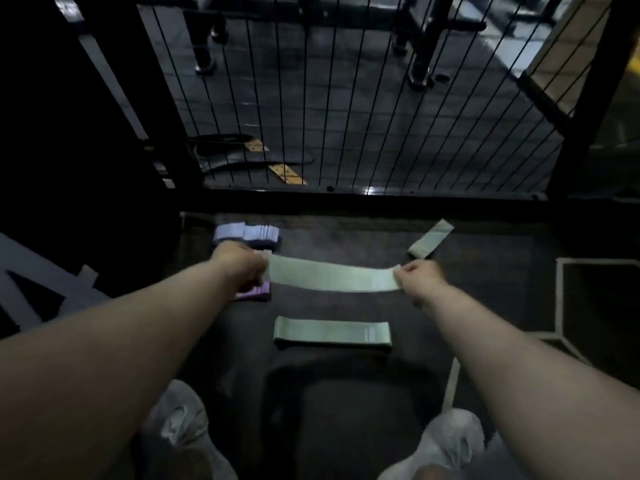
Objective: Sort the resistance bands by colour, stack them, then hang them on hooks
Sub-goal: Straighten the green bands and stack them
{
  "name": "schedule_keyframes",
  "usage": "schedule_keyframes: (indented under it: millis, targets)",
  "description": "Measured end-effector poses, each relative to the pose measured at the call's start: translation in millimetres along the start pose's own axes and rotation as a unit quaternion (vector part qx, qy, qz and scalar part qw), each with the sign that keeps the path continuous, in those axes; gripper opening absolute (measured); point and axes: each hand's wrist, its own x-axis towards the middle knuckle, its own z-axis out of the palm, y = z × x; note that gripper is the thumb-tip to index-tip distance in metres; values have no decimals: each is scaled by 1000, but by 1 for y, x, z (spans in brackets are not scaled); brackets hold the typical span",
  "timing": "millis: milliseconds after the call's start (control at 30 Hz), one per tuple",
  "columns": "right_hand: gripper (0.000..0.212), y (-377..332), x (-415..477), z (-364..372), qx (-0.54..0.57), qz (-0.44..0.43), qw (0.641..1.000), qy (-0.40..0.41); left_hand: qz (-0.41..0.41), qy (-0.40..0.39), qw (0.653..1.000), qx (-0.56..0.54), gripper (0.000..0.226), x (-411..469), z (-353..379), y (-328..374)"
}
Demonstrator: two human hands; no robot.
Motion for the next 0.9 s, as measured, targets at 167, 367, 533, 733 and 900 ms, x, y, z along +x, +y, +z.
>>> schedule_keyframes:
  millis: [167, 367, 533, 733, 900]
  targets:
    - [24, 63, 23, 60, 36, 97, 995, 7, -116, 5, 993, 35, 14, 45, 55, -71]
    - [20, 99, 50, 91, -4, 127, 992, -8, -136, -13, 991, 17, 17, 72, 96, -116]
    - [4, 120, 62, 99, -41, 120, 992, 15, -152, 4, 988, 13, 13, 93, 112, -133]
    - [3, 141, 62, 109, -68, 103, 992, 6, -123, 14, 989, 83, 11, 100, 124, -156]
    - [7, 148, 62, 117, -101, 97, 990, 0, -26, -17, 955, 296, 26, 90, 124, -161]
